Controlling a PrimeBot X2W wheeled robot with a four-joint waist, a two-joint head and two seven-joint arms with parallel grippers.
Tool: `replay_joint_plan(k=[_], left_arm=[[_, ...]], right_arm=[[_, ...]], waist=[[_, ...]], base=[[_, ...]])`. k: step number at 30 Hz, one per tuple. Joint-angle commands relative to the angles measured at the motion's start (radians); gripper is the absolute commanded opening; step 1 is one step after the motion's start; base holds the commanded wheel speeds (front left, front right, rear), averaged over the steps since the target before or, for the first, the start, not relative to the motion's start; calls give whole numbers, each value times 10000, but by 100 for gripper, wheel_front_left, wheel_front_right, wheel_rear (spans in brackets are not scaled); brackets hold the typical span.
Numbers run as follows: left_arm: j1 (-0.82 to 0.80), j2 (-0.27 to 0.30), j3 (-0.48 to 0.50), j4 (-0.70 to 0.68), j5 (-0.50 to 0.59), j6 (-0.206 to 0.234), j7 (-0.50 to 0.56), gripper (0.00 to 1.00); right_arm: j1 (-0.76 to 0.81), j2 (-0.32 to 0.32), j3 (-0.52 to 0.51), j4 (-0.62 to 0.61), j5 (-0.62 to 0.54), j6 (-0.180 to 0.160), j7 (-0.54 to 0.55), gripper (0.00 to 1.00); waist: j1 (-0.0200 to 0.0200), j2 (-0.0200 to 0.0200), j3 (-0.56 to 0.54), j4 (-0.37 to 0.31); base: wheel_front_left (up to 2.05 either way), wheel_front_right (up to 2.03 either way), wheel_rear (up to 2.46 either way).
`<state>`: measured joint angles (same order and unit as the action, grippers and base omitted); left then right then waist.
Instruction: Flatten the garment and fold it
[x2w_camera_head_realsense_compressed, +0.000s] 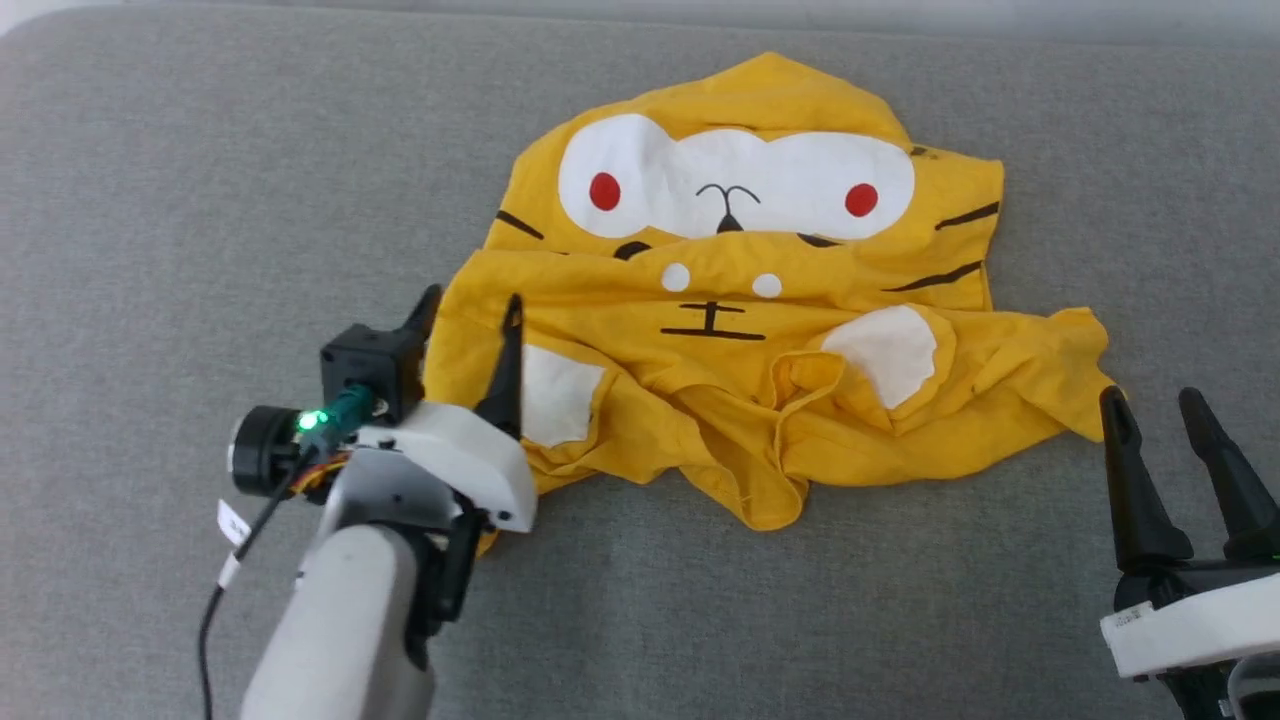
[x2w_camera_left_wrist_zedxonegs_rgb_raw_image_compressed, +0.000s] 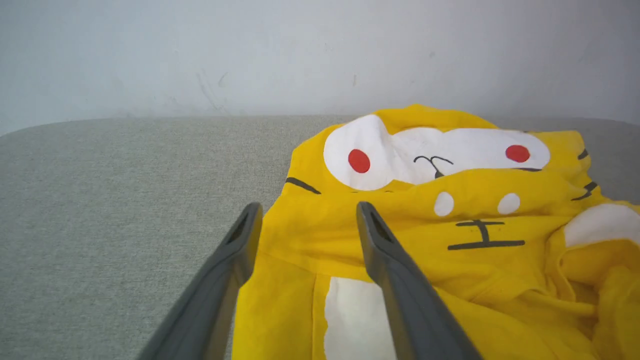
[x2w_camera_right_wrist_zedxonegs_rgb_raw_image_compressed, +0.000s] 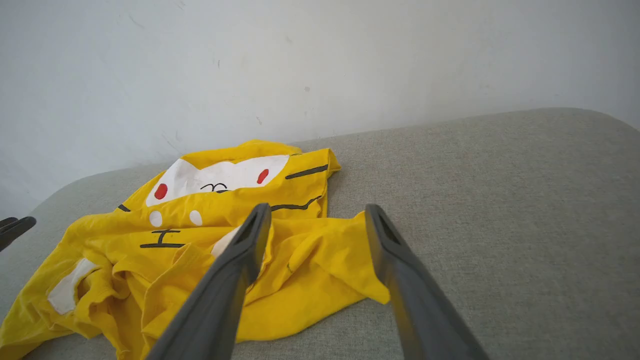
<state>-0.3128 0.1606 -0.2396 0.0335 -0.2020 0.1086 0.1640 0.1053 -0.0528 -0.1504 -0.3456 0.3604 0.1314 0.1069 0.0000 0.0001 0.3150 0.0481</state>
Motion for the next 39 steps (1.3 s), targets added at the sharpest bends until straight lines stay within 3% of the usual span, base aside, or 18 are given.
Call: replay_joint_plan(k=[1,4,11,20,29,30,31,32,39], left_arm=[[114,-149,-91,-95,10,117,-537,100],[259,-217,-475,-657,369,129,-1171,100],[839,-8,-2415,-1160,894,-974,-125,100],[199,303,-3375,577,1643,-1542,699,100],[-447,137,-3693,2190,1458,-1885,985,100],[-470,86,-3654,2252,1386,-1864,905,23],[-494,36,-3608,2284,1333,-1815,803,4],[-512,-1,-3599,2313,1274,-1817,766,0],[-228,-500,-3648,932,-306,-2171,1157,0]], right_arm=[[12,26,48,-24,-54,-7,84,100],[56,26,5,-67,-122,-7,172,100],[172,26,23,-201,-181,-7,377,100],[65,26,104,-376,-225,-7,523,100],[-7,26,41,-299,-143,-7,503,100],[-19,26,36,-283,-133,-7,494,100],[-28,26,28,-265,-122,-7,483,100],[-32,26,15,-243,-114,-7,471,100],[54,26,-39,-163,-106,-7,446,100]], waist=[[0,-1,-141,177],[0,-1,-275,324],[0,-1,-411,602],[0,-1,-182,464],[0,-1,-97,278],[0,-1,-103,274],[0,-1,-112,276],[0,-1,-141,291],[0,-1,-400,465]], base=[[0,0,0],[0,0,0],[0,0,0],[0,0,0],[0,0,0],[0,0,0],[0,0,0],[0,0,0],[0,0,0]])
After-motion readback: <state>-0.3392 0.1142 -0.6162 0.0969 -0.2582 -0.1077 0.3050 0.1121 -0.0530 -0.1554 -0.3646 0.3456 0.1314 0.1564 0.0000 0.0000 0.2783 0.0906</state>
